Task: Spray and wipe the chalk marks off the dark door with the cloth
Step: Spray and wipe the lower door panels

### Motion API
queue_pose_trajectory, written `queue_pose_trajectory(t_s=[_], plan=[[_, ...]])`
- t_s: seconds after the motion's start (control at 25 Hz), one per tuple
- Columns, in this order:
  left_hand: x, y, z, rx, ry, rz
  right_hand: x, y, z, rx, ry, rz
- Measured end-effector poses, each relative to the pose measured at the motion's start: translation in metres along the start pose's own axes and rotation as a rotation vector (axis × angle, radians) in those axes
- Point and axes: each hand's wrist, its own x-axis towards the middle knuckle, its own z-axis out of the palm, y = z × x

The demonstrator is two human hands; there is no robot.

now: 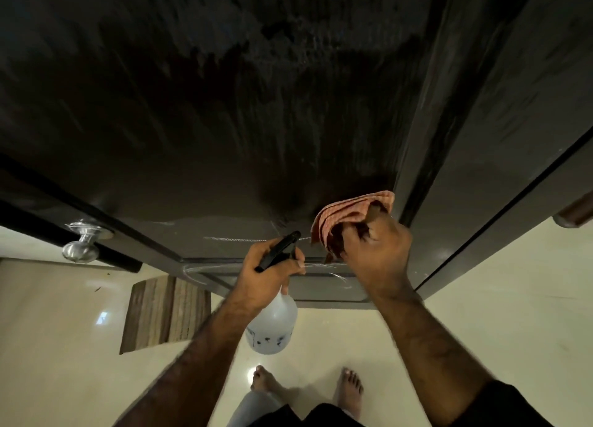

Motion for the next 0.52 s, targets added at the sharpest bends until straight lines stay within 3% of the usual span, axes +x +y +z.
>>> queue_pose_trajectory(t_s=[0.08,0.12,0.2,0.28,0.4,0.44,0.52], plan=[[-0.005,0.000,-0.005,0.008,-0.026,0.014,-0.017,0.025,0.008,-0.126,-0.101,-0.118],[-0.007,0.001,-0.008,0.019,-0.036,0.021,-0.036,0.044,0.015,-0.218,-0.242,-0.042],[-0.014,0.000,-0.015,0.036,-0.037,0.028,-0.067,0.063,0.027,-0.359,-0.462,0.286],[-0.020,0.001,-0.023,0.024,-0.017,0.025,-0.064,0.053,0.033,-0.245,-0.354,0.416],[-0.022,0.005,-0.033,0.020,0.002,0.016,-0.018,-0.003,0.029,0.081,-0.015,0.105],[-0.022,0.003,-0.035,0.018,0.014,0.012,-0.006,-0.018,0.027,0.136,0.039,-0.010],[-0.022,-0.001,-0.036,0.016,0.017,0.024,-0.006,-0.007,0.032,0.069,-0.013,-0.149]])
